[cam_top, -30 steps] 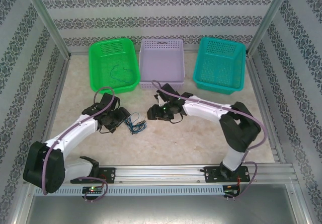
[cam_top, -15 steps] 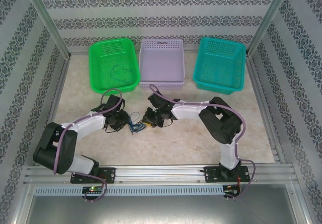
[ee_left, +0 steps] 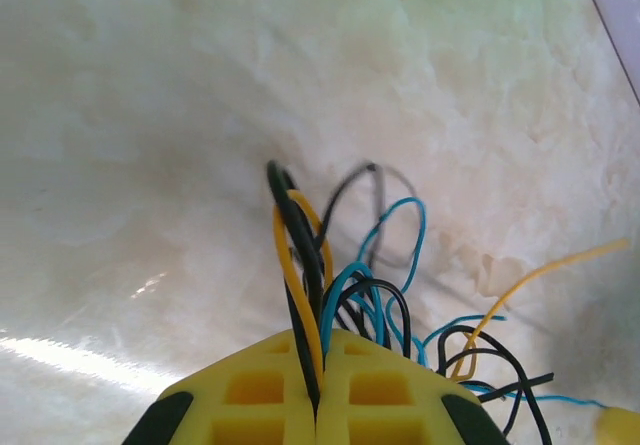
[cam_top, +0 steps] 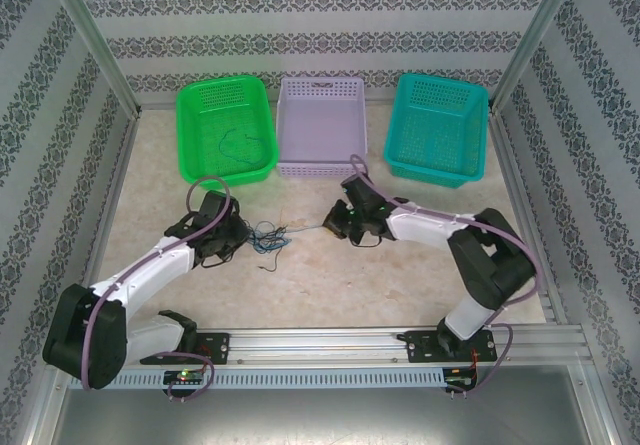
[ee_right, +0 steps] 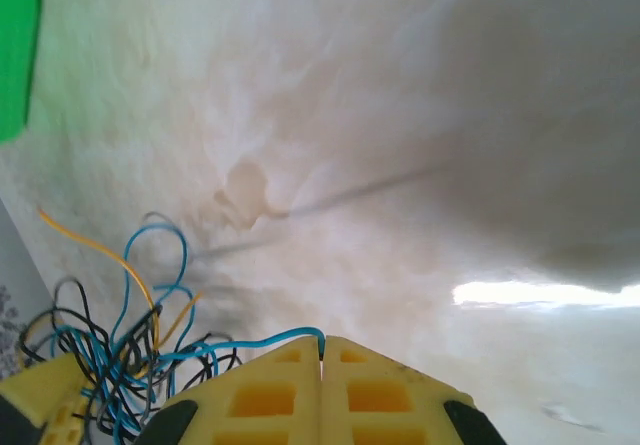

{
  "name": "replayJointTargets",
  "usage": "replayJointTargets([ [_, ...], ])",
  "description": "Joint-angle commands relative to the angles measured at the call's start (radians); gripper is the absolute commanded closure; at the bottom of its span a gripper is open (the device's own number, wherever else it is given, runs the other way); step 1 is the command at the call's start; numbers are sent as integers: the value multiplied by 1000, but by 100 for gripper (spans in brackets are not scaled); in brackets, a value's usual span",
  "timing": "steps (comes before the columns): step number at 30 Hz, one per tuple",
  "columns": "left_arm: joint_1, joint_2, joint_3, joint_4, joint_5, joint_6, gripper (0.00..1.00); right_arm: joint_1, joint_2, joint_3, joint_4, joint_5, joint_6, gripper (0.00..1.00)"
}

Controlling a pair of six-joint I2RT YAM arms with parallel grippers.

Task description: Untangle the cables

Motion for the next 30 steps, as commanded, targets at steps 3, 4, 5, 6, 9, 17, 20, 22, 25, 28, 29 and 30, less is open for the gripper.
replayJointTargets([
  [3,-3,-34,-14,-90,-81,-34,100,-66,-104,-16,-174,78,-178,100],
  [4,-3,-34,-9,-98,-84,-34,100,-80,-119,-14,-195,86,-202,100],
  [5,-2,-31,-4,-107,-90,-33,100,-99,-138,-11,-222,98,-226,100],
  [6,-3,-26,3,-121,-95,-32,100,-116,-157,-11,-241,109,-244,100],
  [9,-3,-9,18,-156,-107,-33,100,-165,-204,4,-305,133,-309,100],
  [17,-4,3,35,-191,-144,-41,100,-302,-349,44,-484,257,-431,100],
  [20,-3,13,37,-194,-148,-41,100,-354,-402,64,-541,306,-462,100],
  [22,-3,14,36,-199,-154,-43,100,-386,-431,78,-572,331,-480,100],
  [25,-3,14,36,-207,-169,-42,100,-434,-467,105,-604,365,-508,100],
  [28,-2,17,40,-216,-178,-39,100,-469,-492,135,-615,382,-531,100],
  [29,-3,18,39,-214,-180,-37,100,-473,-497,150,-617,385,-540,100],
  [30,-2,20,39,-215,-183,-36,100,-474,-497,170,-624,390,-551,100],
])
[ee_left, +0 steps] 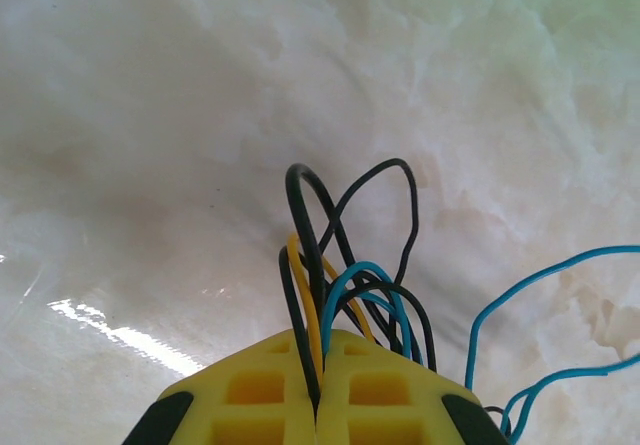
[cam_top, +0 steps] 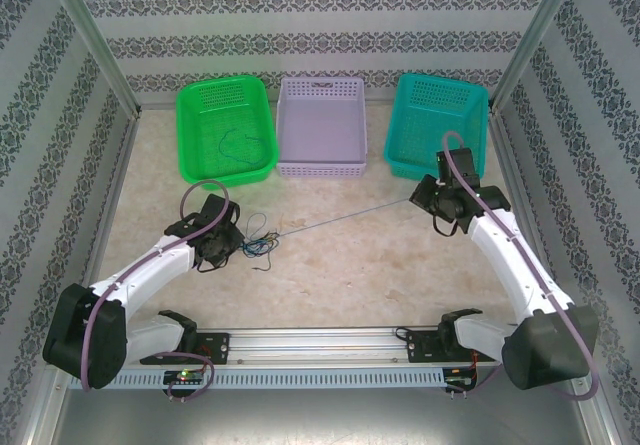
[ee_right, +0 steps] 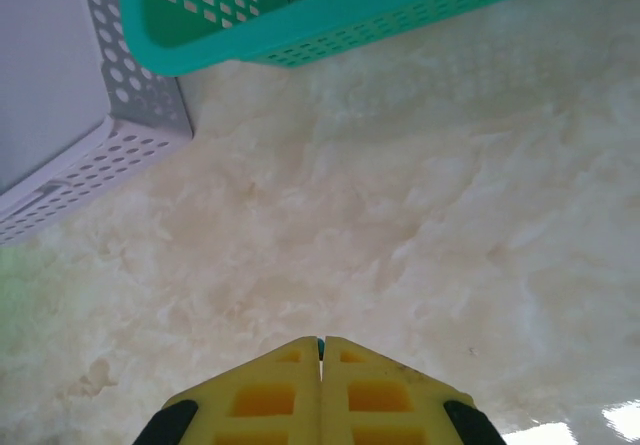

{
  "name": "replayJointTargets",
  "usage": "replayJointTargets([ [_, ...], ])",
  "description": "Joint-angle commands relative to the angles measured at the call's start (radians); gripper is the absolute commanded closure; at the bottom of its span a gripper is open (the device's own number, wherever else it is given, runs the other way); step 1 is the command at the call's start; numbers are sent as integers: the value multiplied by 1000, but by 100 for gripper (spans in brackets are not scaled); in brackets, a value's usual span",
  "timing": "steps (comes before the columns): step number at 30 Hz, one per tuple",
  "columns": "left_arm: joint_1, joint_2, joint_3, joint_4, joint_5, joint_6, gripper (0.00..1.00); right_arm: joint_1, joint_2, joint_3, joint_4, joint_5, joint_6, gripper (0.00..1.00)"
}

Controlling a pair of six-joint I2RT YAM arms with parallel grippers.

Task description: Untangle the cables

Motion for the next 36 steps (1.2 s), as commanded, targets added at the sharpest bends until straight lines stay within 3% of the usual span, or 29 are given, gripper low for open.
replayJointTargets([
  [1,-2,12,18,-72,-73,-6,100,-22,-20,72,-48,108,-60,100],
  [6,-2,16,28,-107,-102,1,100,-66,-48,120,-69,173,-84,100],
  [10,-2,11,30,-139,-125,9,100,-124,-68,152,-63,152,-97,100],
  [16,-2,7,3,-68,-85,28,100,-124,-53,186,-24,73,-96,100],
  [21,-2,21,12,-41,-62,36,100,-41,-35,167,-33,60,-89,100],
  [25,-7,0,8,58,1,101,100,108,0,130,-26,41,-83,100],
  [26,-9,-9,8,81,21,124,100,155,15,115,-8,30,-83,96],
  [29,-20,-48,31,124,81,233,100,309,93,78,48,-10,-88,70],
  [31,-36,-94,53,119,81,300,100,371,149,85,53,-31,-42,59],
  [36,-42,-213,61,156,105,365,100,448,231,93,175,-143,236,45],
])
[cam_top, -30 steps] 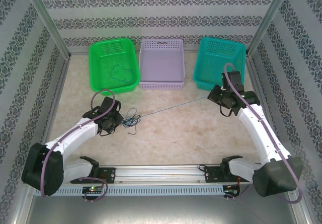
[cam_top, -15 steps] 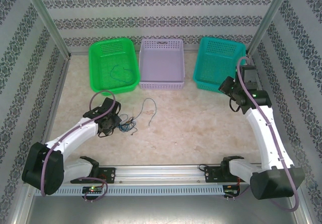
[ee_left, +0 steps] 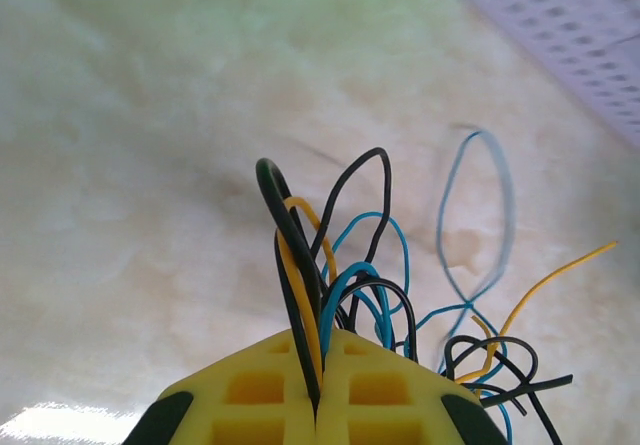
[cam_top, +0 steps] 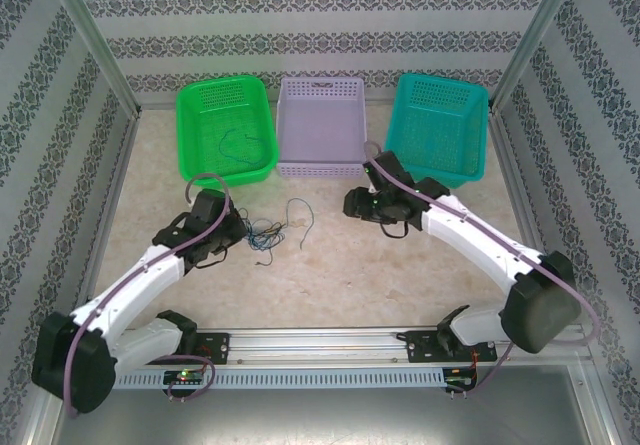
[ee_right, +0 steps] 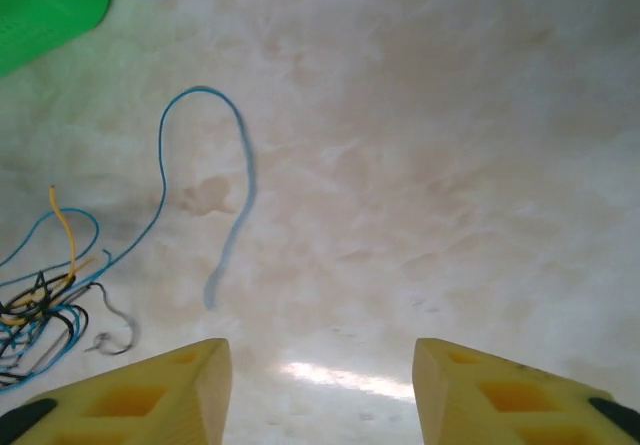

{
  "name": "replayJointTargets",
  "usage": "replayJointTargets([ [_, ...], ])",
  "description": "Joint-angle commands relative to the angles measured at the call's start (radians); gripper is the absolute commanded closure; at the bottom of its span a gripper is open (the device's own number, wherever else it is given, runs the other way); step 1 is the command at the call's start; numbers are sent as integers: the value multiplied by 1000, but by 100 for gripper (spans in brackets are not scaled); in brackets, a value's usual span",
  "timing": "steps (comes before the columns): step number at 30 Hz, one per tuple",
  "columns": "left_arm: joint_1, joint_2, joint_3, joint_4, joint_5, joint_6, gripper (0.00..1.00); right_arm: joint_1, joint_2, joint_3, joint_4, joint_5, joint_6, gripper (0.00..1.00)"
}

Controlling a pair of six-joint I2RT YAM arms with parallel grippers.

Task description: Untangle the cables

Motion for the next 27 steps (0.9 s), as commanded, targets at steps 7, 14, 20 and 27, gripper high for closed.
replayJointTargets([
  [7,-16,-126,11,206,123,105,100,42,139,34,261,-177,623,33],
  [14,-18,-155,10,262,151,82,100,86,251,1,529,-248,994,32],
  [20,-18,-171,4,307,158,64,100,142,278,-85,712,-237,1253,30],
  [27,-19,-179,-10,344,168,44,100,167,344,-102,845,-203,1405,37],
])
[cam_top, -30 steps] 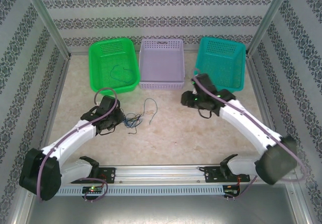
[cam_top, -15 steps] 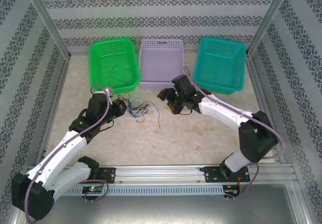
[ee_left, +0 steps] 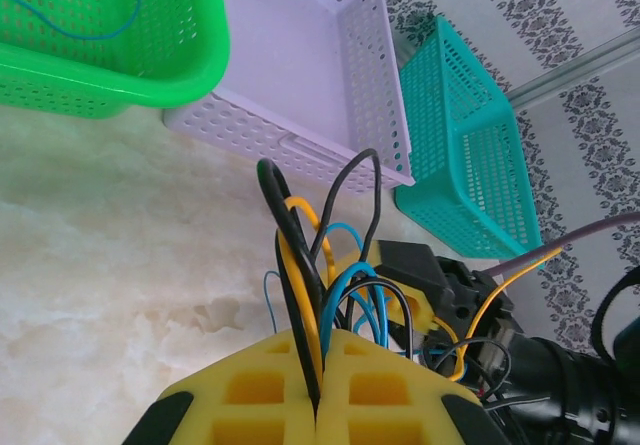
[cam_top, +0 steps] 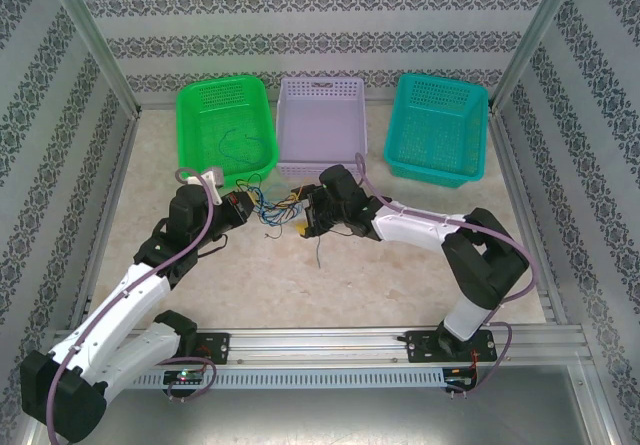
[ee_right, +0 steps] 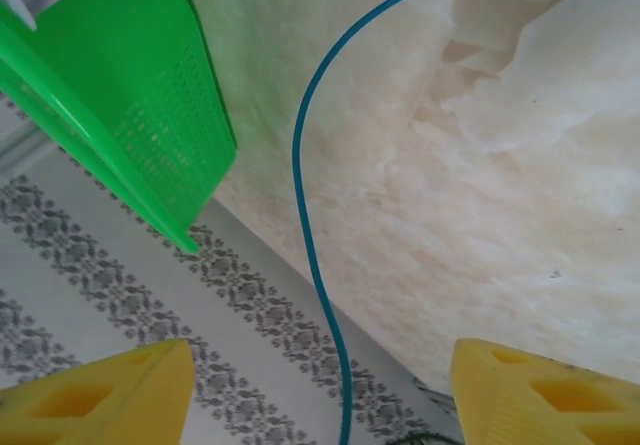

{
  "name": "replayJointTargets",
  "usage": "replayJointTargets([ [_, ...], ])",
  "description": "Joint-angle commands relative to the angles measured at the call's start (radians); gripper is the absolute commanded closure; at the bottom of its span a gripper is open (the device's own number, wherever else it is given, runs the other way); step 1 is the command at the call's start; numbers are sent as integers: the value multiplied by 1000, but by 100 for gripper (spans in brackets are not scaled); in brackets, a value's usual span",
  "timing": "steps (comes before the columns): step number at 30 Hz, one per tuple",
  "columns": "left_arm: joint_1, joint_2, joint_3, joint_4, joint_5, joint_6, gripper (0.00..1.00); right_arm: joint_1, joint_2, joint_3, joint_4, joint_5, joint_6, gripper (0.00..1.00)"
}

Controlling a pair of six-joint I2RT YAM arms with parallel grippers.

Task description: Untangle the cables

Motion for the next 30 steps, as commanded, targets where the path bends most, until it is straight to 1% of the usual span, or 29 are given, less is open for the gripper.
replayJointTargets([
  [1,-13,-23,-10,71,16,-21,100,7,39,-21,135,36,143,47],
  [3,-13,-31,-11,57,10,-17,100,-5,37,-27,142,71,131,76],
  [4,-13,-39,-13,46,1,-15,100,-17,26,-32,120,82,109,93],
  [5,-13,-47,-12,30,-13,-15,100,-35,8,-41,97,94,82,100],
  [7,-13,-63,-9,-23,-51,-8,100,-80,-41,-57,36,113,3,100],
  [9,-13,-79,6,-110,-108,-1,100,-139,-109,-65,-65,123,-96,100],
  [13,-13,-82,37,-288,-210,1,100,-284,-264,-66,-268,157,-325,100],
  [17,-14,-69,34,-341,-254,-18,100,-397,-359,-17,-404,171,-516,100],
  [20,-13,-46,25,-354,-277,-43,100,-436,-378,38,-467,164,-612,100],
  [23,-13,-6,23,-339,-265,-48,100,-437,-373,88,-507,165,-681,100],
  [27,-13,55,59,-417,-320,-63,100,-445,-397,128,-570,226,-747,100],
  [30,-13,91,76,-463,-344,-59,100,-478,-424,161,-613,267,-793,100],
])
